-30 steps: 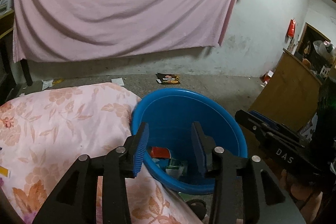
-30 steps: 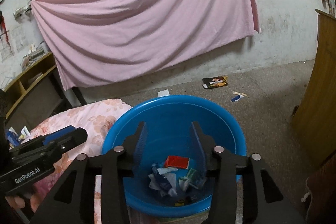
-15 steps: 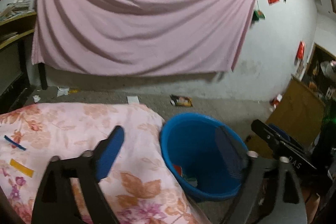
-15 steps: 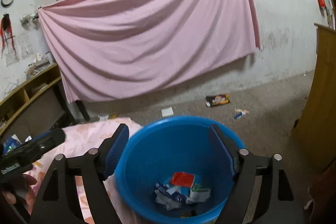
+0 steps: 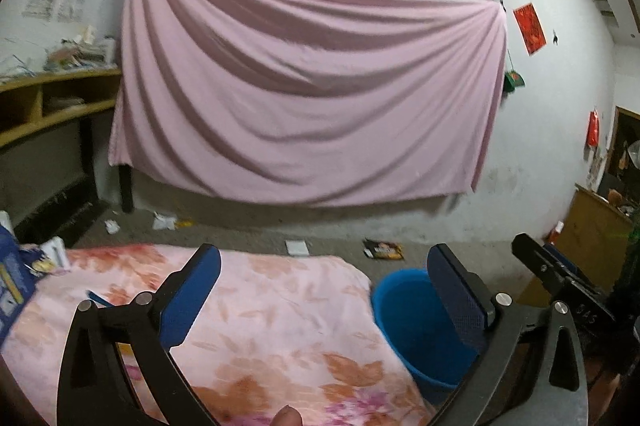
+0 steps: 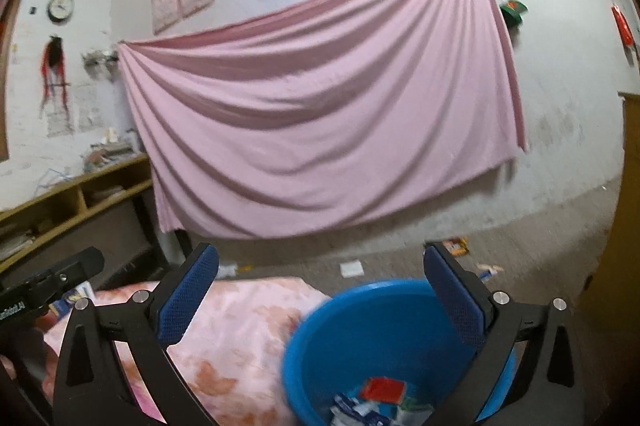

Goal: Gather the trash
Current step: 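Lift both tools from the basin back toward the bed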

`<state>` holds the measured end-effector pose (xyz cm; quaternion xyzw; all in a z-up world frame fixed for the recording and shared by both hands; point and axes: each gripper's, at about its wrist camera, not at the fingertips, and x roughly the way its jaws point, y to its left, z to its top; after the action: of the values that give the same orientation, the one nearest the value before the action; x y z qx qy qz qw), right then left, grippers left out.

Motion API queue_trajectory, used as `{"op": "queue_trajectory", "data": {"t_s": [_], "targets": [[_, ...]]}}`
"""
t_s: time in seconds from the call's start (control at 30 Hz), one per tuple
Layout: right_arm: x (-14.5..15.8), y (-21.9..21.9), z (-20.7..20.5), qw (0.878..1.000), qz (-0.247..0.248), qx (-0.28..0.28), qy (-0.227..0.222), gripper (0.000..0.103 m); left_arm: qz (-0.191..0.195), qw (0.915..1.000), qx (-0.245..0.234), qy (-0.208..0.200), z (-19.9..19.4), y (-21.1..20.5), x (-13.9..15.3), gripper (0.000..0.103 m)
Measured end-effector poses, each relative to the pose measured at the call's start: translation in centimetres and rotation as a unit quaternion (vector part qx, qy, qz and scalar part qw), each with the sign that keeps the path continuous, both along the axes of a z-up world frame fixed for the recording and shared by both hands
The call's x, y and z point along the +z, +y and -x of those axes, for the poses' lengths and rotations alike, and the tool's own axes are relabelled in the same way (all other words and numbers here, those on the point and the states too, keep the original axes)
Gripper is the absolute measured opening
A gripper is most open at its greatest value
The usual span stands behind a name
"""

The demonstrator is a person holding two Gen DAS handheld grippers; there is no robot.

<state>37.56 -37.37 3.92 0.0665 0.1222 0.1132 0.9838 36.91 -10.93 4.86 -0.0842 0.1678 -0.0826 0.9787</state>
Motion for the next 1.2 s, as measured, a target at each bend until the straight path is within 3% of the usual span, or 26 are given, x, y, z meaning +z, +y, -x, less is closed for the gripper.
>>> {"op": "queue_trajectory", "data": {"t_s": [0.37,0.7,0.9,1.07,1.2], "targets": [[1.5,5.6,2.3,0.992,-0.038,0.061,-0.101,0.103,-0.031,0.9931,0.074,-0.085,5.0,6.5,1.5,0.101],[0.9,11.8,3.4,0.981,-0.012,0.118,-0.157,0.103,-0.047,0.9827,0.136,-0.116,8.3,12.8,1.6,0.101],[-0.3,15.1,1.7,0.980,0.012,0.168,-0.106,0.103,-0.077,0.9836,0.148,-0.068,8.3,15.3,-0.7,0.101],[-1.8,17.4,-0.5,0.976,0.045,0.209,-0.032,0.103,-0.071,0.9877,0.139,-0.013,7.3,16.4,-2.9,0.101],[-3.4,19.3,-2.0,0.966,0.079,0.243,0.039,0.099,-0.067,0.9882,0.132,0.039,6.1,16.8,-4.6,0.101]]}}
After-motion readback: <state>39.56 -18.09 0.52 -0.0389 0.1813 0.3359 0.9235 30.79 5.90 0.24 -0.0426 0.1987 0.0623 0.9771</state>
